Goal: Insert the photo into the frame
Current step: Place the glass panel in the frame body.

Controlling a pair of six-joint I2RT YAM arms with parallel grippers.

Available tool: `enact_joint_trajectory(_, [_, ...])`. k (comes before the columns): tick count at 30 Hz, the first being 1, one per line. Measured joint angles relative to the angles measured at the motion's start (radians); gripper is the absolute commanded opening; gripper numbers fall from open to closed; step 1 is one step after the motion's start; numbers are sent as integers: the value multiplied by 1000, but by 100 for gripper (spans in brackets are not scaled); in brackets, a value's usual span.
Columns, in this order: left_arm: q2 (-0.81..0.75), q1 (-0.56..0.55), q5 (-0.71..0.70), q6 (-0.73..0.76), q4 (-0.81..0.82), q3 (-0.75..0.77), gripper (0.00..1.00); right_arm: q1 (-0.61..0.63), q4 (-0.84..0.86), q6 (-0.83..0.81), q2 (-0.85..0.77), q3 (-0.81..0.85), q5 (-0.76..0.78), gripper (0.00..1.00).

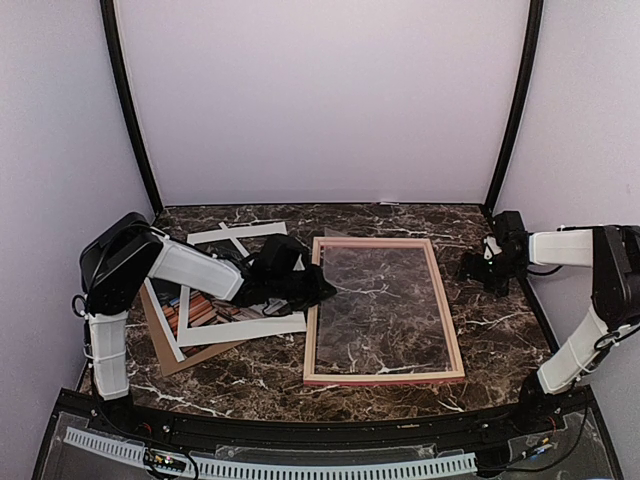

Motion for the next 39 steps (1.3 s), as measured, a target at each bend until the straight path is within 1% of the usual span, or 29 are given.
enact_joint_trajectory(39, [-26, -8, -12, -38, -3, -23, 0, 5, 0, 0, 0, 9, 3, 99])
